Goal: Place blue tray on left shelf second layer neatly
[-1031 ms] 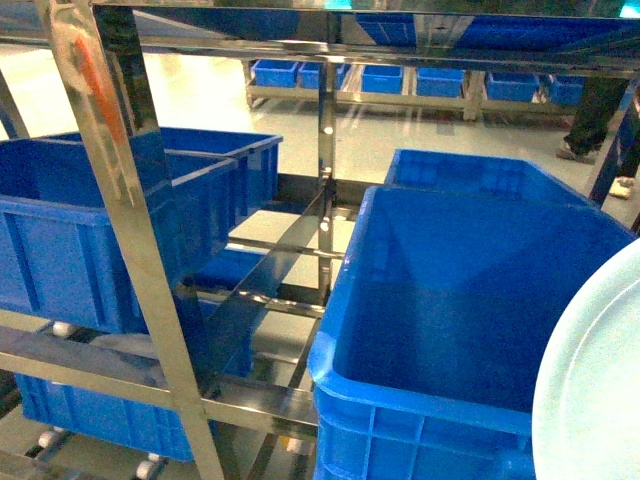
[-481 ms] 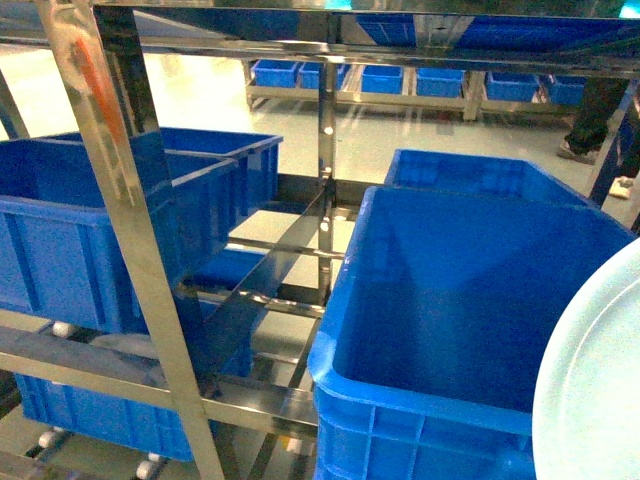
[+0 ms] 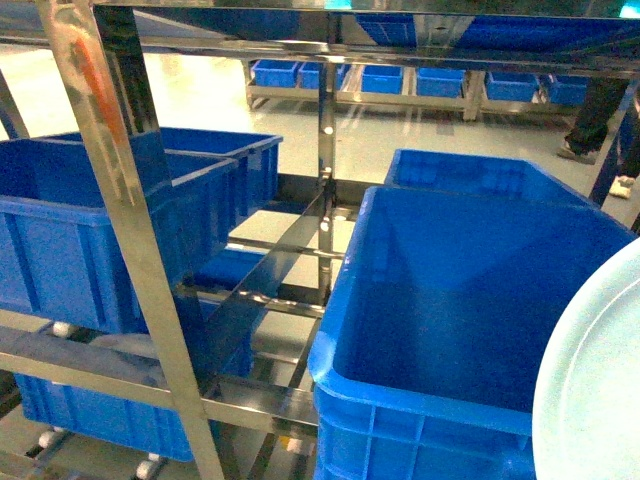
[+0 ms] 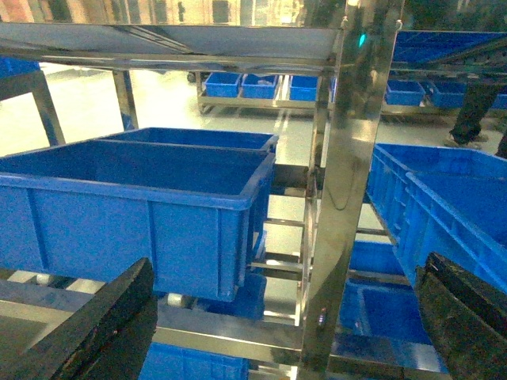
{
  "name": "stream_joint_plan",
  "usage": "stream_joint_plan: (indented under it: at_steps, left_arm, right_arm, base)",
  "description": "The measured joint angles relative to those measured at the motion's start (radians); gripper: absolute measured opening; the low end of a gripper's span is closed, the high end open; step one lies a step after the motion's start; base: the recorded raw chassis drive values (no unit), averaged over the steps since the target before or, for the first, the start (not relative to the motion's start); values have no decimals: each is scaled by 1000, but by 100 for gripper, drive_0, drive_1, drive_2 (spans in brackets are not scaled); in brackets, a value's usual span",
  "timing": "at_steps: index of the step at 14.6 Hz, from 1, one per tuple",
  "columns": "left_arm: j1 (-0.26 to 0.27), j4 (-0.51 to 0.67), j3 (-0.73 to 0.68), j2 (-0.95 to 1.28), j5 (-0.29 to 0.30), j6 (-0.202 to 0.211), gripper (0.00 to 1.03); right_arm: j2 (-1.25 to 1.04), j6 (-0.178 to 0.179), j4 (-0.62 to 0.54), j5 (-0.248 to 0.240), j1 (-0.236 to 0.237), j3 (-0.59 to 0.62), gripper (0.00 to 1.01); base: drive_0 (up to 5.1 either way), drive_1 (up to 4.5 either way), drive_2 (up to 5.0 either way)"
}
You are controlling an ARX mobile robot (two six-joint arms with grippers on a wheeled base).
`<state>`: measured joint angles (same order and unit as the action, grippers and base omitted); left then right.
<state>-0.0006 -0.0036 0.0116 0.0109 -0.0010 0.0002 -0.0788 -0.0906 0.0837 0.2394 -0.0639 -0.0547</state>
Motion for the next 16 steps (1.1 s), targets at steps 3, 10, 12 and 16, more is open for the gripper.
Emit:
stream_joint_plan:
  at_steps: [3,10,12,16]
  left_arm:
    - [0,0,0,0,0,0,98]
    - [0,0,0,0,0,0,98]
    - [0,0,0,0,0,0,98]
    - [0,0,0,0,0,0,98]
  right_arm:
    - [-47,-8,-70,-37,71,0,2]
    - [-340,11,-344,-77,118,-31,2]
    - [-485,15,-484,-82,121,-51,2]
    - [-749,19,-717,-103,113,-68,2]
  base:
    - [0,0,0]
    - [0,0,0]
    - [0,0,0]
    - [0,0,0]
